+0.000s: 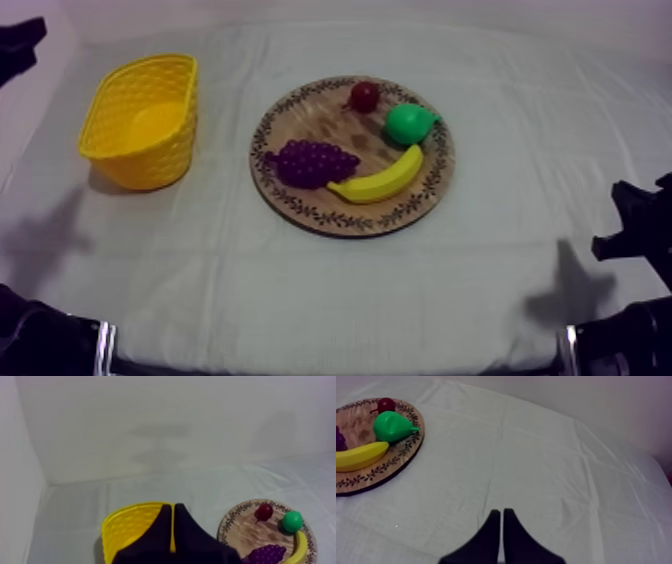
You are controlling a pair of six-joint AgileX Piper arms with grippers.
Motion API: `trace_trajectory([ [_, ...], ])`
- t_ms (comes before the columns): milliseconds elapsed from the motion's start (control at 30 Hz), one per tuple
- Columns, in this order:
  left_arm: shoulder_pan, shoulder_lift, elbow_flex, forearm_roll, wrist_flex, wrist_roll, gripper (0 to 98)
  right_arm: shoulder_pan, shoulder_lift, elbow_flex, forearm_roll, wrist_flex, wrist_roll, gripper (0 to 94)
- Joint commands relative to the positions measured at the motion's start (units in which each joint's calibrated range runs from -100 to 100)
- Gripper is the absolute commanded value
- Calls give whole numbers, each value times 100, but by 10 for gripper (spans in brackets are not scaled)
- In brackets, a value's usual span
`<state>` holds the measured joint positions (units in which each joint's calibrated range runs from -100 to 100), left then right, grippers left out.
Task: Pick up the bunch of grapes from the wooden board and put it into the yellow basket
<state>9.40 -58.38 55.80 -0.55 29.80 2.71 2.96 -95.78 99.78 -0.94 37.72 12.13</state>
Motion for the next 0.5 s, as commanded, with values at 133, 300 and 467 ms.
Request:
trace_trajectory([
  [133, 208, 1096, -721, -2, -386, -101, 0, 3, 2, -1, -1, 2, 20, 3],
  [300, 423, 1905, -1252, -5, -518, -253, 0, 3, 2, -1, -1, 2, 20, 3],
  [467, 693, 2675, -1999, -9, -211, -403, 0, 3, 2, -1, -1, 2, 20, 3],
])
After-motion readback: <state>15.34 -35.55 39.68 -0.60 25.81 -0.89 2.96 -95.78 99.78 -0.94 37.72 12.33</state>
